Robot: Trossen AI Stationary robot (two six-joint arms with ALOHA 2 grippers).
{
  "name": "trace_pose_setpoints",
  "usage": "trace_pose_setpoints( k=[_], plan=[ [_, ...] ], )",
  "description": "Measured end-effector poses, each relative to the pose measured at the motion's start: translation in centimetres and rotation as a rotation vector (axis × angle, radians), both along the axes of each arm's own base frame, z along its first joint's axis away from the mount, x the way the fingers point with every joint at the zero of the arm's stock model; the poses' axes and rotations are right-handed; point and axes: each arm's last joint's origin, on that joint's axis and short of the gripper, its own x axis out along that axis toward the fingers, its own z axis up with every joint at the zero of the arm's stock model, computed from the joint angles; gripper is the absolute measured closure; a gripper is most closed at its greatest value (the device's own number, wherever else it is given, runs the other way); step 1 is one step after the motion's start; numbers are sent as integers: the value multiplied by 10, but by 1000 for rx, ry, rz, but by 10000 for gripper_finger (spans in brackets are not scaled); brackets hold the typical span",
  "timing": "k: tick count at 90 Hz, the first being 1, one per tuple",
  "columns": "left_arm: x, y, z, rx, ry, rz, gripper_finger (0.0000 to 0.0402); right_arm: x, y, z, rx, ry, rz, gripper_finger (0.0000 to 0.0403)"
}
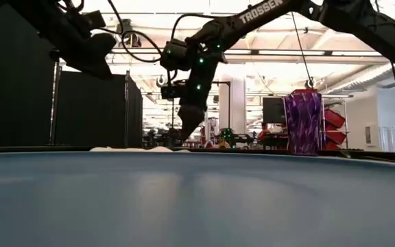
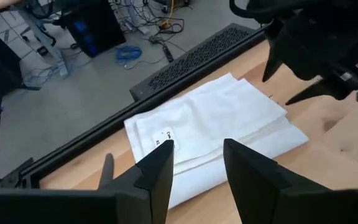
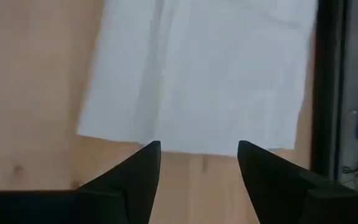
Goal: Set table place
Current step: Fold the white napkin
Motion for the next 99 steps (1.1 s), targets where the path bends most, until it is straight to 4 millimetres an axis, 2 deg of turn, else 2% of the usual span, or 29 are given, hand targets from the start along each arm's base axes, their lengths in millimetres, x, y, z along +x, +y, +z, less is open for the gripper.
trace_pose_setpoints(
  k=[20,42,61,83,99],
  plan=[
    [0,0,0,0,-1,0,275,4,6,1,50,-56,-20,202],
    [0,0,0,-5,-7,5,275,6,-1,-21,77,-20,-51,202],
    [0,0,0,-9,-13,9,275,7,-7,-29,77,-25,-57,202],
    [0,0,-1,-9,-9,9,275,6,-9,-32,73,-10,-64,204],
    [0,0,-1,-12,-12,10,275,6,-9,-32,74,-7,-65,220]
  ],
)
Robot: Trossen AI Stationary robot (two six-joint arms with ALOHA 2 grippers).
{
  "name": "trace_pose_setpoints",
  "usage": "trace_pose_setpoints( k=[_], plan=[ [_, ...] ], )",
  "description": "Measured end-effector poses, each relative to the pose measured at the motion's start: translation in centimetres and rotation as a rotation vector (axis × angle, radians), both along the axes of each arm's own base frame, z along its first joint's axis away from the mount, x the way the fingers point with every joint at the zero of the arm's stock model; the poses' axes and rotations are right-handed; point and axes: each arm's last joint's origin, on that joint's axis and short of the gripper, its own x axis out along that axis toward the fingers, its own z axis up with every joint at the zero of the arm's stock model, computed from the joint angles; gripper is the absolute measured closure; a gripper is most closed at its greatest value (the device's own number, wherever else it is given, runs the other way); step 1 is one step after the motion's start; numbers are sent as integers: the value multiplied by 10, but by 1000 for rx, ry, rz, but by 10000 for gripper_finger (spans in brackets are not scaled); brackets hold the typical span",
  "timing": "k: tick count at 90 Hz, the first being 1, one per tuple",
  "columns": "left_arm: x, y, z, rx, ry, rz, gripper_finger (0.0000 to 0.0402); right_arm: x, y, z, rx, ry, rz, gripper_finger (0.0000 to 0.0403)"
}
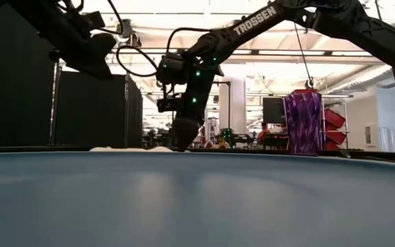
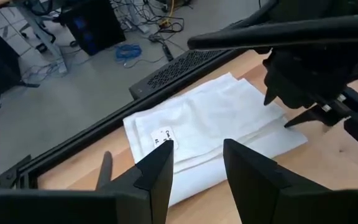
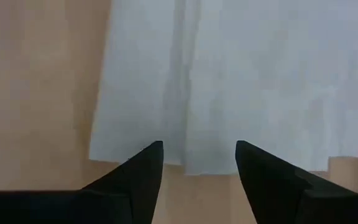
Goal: Set table place
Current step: Fold the white napkin
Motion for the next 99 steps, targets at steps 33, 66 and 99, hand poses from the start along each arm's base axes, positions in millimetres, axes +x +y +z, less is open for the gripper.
trace_pose_setpoints(
  k=[33,66,99],
  plan=[
    [0,-1,-1,-23,2,-18,275,-2,1,-1,-5,19,-22,248],
    [0,-1,-1,-24,1,-18,275,0,0,-2,-20,8,-42,263],
    [0,-1,-1,-24,1,-18,275,7,6,-18,22,5,1,393]
  ],
)
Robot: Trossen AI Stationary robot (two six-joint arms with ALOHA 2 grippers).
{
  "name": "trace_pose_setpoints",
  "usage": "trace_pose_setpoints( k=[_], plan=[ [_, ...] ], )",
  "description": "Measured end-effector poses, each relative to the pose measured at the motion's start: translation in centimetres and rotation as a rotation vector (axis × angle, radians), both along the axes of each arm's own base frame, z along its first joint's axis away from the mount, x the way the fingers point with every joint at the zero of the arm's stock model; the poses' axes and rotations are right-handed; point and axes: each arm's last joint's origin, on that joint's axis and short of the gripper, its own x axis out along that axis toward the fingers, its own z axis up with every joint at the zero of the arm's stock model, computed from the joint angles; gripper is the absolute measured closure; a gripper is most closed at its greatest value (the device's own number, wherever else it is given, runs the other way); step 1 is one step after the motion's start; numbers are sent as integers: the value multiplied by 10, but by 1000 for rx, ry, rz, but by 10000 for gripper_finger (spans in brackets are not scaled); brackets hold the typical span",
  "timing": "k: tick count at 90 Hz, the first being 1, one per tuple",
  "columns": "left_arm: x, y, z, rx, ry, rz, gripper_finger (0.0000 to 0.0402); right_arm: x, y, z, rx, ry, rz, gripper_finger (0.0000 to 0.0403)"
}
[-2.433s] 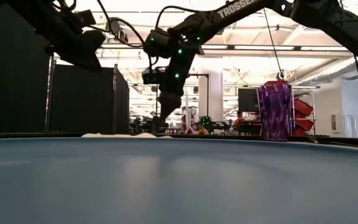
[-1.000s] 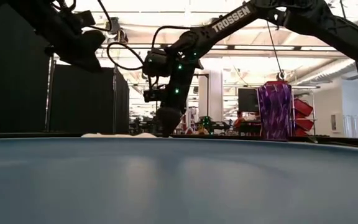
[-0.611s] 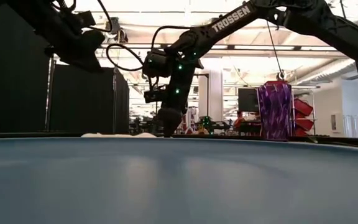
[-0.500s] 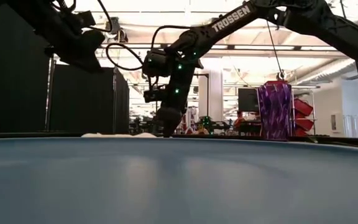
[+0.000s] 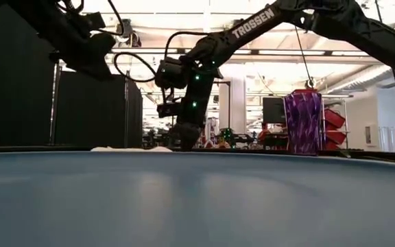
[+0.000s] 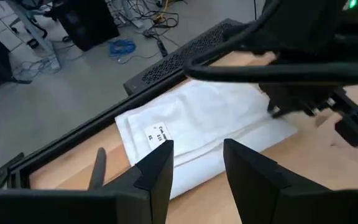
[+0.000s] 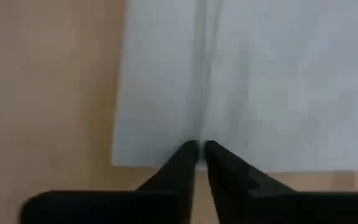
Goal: Set table place
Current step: Fold the white napkin
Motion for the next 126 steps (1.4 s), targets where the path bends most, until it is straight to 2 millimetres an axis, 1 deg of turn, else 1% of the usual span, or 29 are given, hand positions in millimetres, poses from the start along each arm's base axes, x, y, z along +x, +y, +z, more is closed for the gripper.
trace_pose_setpoints(
  k=[5,13,26,43,51,61,67,84,92,101,108,118,126],
  plan=[
    [0,0,0,0,0,0,275,3,2,-1,-42,-5,-2,398],
    [0,0,0,-3,0,-3,275,5,2,-1,-54,-20,-2,402],
    [0,0,0,-5,1,-5,275,-1,6,12,-40,-4,15,403],
    [0,0,0,-5,1,-5,275,-11,19,65,-141,-33,-4,403],
    [0,0,0,-4,0,-5,275,-17,30,83,-144,-35,1,403],
    [0,0,0,-4,-1,-5,275,-26,45,113,-142,-84,1,403],
    [0,0,0,-6,0,-6,275,-30,54,125,-139,-101,5,403],
    [8,-1,-8,-42,57,-55,275,-41,75,149,-127,-122,18,403],
    [18,0,-15,-61,116,-133,275,-43,83,150,-121,-103,32,403],
    [36,0,-25,-87,184,-293,275,-45,88,147,-114,-70,46,403],
    [48,0,-33,-60,254,-406,275,-45,89,147,-113,-59,44,403],
    [58,0,-47,-19,355,-474,274,-46,90,146,-111,-58,41,403],
    [62,1,-56,-15,409,-486,265,-47,90,146,-108,-39,41,403]
  ],
)
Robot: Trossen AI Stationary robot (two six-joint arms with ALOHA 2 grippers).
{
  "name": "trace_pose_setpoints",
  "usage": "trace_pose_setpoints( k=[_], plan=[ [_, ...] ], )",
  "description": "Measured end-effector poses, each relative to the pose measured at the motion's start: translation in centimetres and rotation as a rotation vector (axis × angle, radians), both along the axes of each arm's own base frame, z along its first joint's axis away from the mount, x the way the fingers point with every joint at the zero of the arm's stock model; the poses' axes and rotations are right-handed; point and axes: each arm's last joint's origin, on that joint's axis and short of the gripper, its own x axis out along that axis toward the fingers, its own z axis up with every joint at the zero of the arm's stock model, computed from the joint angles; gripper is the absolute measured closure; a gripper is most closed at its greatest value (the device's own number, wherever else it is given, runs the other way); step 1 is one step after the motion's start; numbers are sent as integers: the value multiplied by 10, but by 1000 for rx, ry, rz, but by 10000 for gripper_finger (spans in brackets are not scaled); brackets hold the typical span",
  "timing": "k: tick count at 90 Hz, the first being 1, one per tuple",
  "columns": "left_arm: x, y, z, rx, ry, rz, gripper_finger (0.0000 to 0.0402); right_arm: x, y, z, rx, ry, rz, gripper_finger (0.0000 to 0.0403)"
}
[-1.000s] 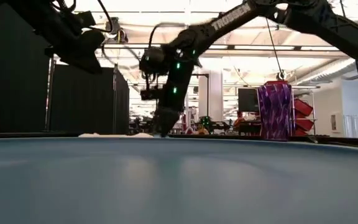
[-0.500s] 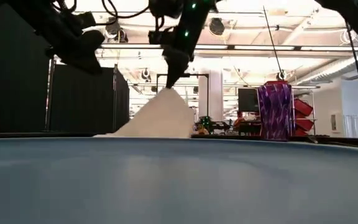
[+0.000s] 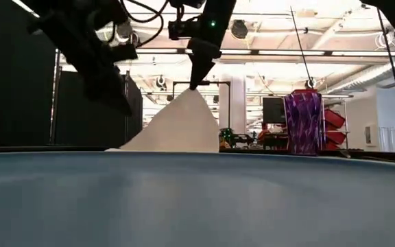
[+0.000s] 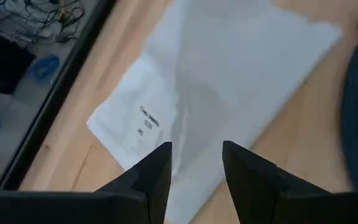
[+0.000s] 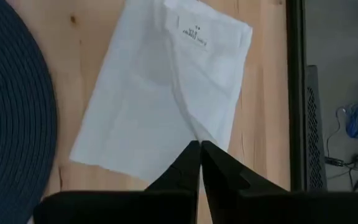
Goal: Set table place
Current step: Fold the white napkin
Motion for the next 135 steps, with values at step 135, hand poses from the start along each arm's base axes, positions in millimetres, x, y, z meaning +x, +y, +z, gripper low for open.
trace_pose_setpoints(
  k=[135],
  plan=[
    [31,38,-44,119,29,112,120,-6,-15,-2,3,57,4,403]
  ],
)
